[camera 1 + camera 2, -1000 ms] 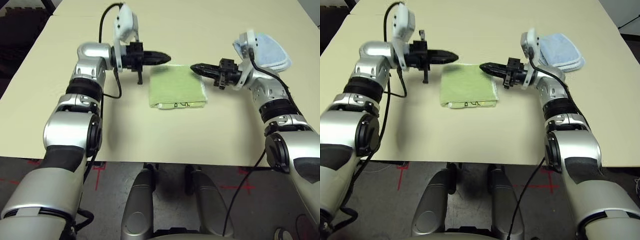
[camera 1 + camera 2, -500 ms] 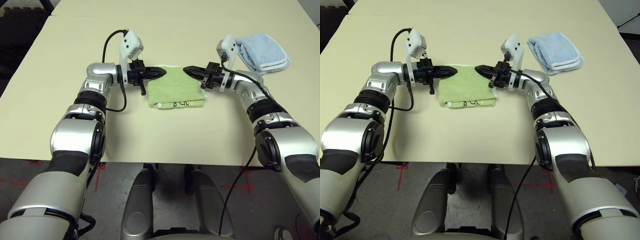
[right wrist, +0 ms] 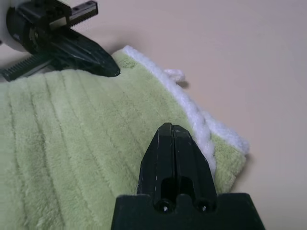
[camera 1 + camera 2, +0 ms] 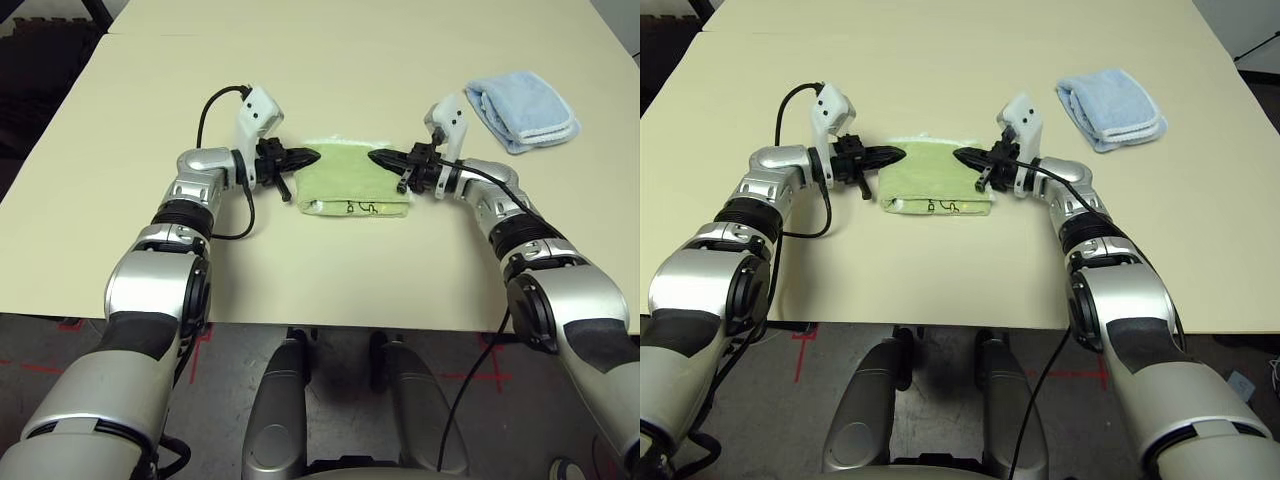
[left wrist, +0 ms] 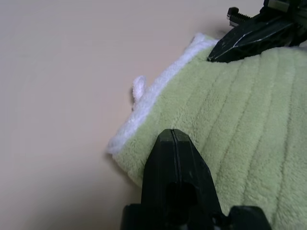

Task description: Fold the towel and set it aside.

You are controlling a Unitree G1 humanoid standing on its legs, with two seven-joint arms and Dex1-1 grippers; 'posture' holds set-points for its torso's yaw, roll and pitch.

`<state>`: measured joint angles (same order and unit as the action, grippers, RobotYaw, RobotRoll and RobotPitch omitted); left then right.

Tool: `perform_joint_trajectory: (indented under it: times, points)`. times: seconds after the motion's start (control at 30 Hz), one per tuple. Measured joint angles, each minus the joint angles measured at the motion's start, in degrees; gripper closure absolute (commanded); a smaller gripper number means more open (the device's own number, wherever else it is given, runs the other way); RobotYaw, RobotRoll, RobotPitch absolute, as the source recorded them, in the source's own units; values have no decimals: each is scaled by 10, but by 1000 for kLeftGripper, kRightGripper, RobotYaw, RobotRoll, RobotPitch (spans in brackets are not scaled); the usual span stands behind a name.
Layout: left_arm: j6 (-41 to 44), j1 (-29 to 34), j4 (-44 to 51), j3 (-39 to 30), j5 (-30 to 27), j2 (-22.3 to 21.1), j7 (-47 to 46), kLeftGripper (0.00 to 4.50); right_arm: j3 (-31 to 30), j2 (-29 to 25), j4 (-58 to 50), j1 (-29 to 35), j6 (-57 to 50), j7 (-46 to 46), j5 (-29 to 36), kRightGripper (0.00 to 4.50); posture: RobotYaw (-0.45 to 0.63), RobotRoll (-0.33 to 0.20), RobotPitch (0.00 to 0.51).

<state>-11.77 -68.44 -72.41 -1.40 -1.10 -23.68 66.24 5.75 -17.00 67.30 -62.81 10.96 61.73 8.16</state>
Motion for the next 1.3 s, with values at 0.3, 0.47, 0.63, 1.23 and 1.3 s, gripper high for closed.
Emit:
perform_joint_trajectory:
  times: [0.3,0.47,0.63,1.23,1.3]
  points:
    - [19,-38,41,-28,-39,-23,107,4463,50,-43,-53,-18,-56,104,73,4500,100,0,264]
    - [18,-29,96,-29,-62,-41,191,4463,57,-94,-146,2,-91,169,106,4500,89,0,264]
    - [39,32,197,-7,-104,-62,250,4463,37,-145,-265,106,-107,236,115,4500,80,0,265]
    - [76,95,306,64,-170,-115,257,3199,-7,-219,-323,178,-84,296,113,3085,88,0,267]
    - [72,96,305,60,-170,-115,257,2498,-7,-219,-323,183,-84,293,113,2398,88,0,267]
